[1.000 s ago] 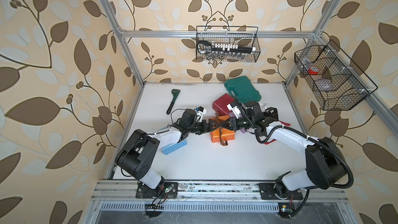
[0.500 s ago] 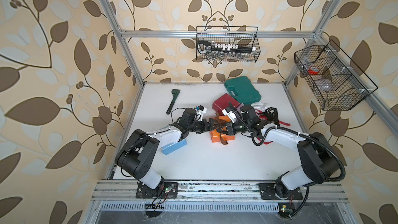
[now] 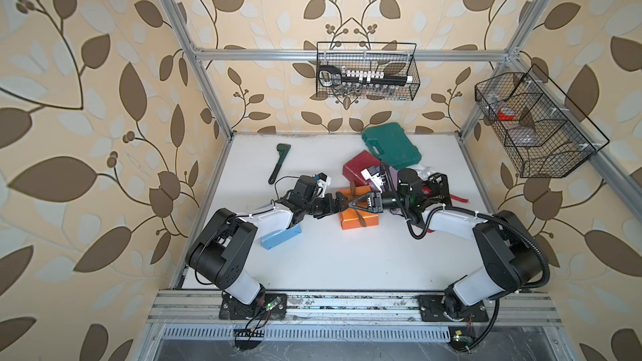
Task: Untie the ribbon bows on the gift boxes
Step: Pull the ribbon from the gift box.
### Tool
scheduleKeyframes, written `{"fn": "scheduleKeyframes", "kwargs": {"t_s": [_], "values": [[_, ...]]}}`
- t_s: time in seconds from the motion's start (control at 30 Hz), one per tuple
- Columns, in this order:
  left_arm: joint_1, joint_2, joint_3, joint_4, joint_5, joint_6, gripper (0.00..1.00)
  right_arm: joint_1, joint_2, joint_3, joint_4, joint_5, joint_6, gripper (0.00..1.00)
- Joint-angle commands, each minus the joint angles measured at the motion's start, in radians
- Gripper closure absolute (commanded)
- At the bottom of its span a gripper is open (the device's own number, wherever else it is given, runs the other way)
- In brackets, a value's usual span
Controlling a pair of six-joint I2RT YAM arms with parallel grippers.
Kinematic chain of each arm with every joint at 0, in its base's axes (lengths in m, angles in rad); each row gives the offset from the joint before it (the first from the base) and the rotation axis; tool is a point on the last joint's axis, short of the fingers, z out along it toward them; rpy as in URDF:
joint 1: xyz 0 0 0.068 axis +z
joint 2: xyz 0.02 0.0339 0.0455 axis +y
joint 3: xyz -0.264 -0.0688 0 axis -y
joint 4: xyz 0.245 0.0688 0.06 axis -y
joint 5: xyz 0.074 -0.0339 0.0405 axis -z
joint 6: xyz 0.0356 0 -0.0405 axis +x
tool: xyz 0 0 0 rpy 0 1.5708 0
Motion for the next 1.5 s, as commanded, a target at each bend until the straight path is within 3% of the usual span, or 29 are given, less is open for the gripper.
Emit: {"fn": "scheduleKeyframes", "kwargs": {"t_s": [0.0, 0.33, 0.43, 0.6, 0.73, 0.83, 0.93, 1.1, 1.27, 1.4, 1.47], "values": [[-0.003, -0.045, -0.010, -0.029, -0.032, 0.038, 0.01, -0.015, -0.014, 0.011, 0.192, -0.055, 0.158, 0.76], [-0.003, -0.053, -0.009, -0.058, -0.041, 0.056, 0.01, -0.080, -0.006, 0.093, 0.642, -0.045, 0.605, 0.76], [-0.002, -0.060, -0.013, -0.067, -0.047, 0.061, 0.01, -0.131, -0.044, 0.121, 0.655, -0.025, 0.652, 0.75], [0.000, -0.067, -0.015, -0.089, -0.060, 0.072, 0.01, -0.189, -0.200, 0.143, 0.339, -0.015, 0.457, 0.75], [0.003, -0.065, -0.011, -0.097, -0.060, 0.075, 0.01, -0.220, -0.386, 0.158, -0.219, 0.054, 0.067, 0.75], [0.006, -0.064, -0.001, -0.110, -0.061, 0.083, 0.01, -0.232, -0.491, 0.134, -0.577, 0.184, -0.170, 0.70], [0.008, -0.063, 0.012, -0.127, -0.067, 0.094, 0.01, -0.245, -0.514, 0.102, -0.862, 0.402, -0.276, 0.65], [0.008, -0.065, 0.063, -0.181, -0.091, 0.128, 0.01, -0.261, -0.411, 0.059, -1.050, 0.551, -0.315, 0.59], [0.029, -0.050, 0.148, -0.223, -0.116, 0.138, 0.01, -0.255, -0.308, 0.090, -1.215, 0.741, -0.413, 0.47], [0.071, -0.002, 0.240, -0.219, -0.101, 0.131, 0.01, -0.215, -0.330, 0.069, -1.277, 0.881, -0.437, 0.44], [0.080, 0.050, 0.311, -0.230, -0.079, 0.145, 0.01, -0.198, -0.358, 0.044, -1.262, 0.853, -0.420, 0.45]]}}
